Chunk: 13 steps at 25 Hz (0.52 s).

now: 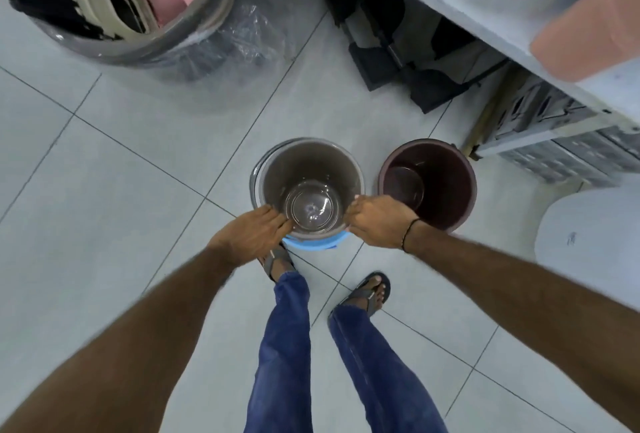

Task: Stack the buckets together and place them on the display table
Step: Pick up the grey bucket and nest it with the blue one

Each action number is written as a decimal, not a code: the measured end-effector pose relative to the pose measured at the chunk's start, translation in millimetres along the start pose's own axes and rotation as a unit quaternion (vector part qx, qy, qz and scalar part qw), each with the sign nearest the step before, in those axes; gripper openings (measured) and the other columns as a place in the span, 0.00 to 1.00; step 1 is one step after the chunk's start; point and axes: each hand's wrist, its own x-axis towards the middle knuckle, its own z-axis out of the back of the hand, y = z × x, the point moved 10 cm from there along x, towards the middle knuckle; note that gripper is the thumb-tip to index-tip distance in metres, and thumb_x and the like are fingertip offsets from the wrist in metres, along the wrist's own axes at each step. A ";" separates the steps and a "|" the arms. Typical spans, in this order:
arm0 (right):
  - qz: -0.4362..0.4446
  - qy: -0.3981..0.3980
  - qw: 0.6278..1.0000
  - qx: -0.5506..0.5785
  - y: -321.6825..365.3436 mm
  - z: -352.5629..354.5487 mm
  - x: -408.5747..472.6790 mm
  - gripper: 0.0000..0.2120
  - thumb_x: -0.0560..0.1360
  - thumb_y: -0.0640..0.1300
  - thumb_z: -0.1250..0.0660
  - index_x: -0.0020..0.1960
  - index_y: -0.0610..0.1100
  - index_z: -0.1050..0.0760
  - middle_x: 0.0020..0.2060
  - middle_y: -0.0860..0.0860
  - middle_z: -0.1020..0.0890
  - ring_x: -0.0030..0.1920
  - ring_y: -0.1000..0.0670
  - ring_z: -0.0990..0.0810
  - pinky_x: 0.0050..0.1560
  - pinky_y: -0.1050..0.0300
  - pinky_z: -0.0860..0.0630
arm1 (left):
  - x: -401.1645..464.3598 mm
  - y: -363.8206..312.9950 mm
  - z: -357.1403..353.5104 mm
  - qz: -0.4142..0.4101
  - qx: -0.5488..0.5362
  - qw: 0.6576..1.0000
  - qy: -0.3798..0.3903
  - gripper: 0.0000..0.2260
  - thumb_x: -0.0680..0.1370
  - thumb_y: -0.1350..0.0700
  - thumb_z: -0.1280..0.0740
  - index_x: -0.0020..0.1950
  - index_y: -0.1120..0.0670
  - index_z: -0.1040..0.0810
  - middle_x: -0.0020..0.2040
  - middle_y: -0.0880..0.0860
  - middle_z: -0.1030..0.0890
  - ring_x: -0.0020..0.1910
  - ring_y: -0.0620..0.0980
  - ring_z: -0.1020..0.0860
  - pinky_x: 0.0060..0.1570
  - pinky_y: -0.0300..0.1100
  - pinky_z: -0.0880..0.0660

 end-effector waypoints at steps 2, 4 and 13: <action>-0.006 0.025 1.000 -0.006 3.9 -44.8 15.8 0.12 0.82 0.44 0.41 0.58 0.47 0.20 0.55 0.49 0.17 0.59 0.46 0.20 0.53 0.49 0.18 | 2.8 -8.1 -39.2 0.053 -0.023 0.997 0.041 0.22 0.73 0.59 0.26 0.66 0.57 0.25 0.63 0.57 0.20 0.60 0.56 0.21 0.65 0.49 0.26; -0.025 0.053 0.998 -0.016 3.5 -90.5 37.6 0.11 0.80 0.41 0.40 0.57 0.45 0.19 0.55 0.47 0.17 0.59 0.45 0.20 0.53 0.49 0.18 | 11.4 -18.7 -82.3 0.088 -0.029 0.994 0.065 0.23 0.73 0.60 0.27 0.67 0.57 0.26 0.66 0.57 0.21 0.63 0.56 0.23 0.68 0.48 0.29; -0.016 0.058 0.996 -0.062 6.2 -214.7 83.7 0.24 0.73 0.52 0.35 0.62 0.37 0.21 0.57 0.40 0.16 0.60 0.40 0.20 0.70 0.44 0.27 | 61.5 -66.7 -209.7 0.201 -0.108 0.969 0.093 0.33 0.69 0.49 0.28 0.70 0.59 0.35 0.66 0.61 0.27 0.68 0.61 0.32 0.74 0.63 0.46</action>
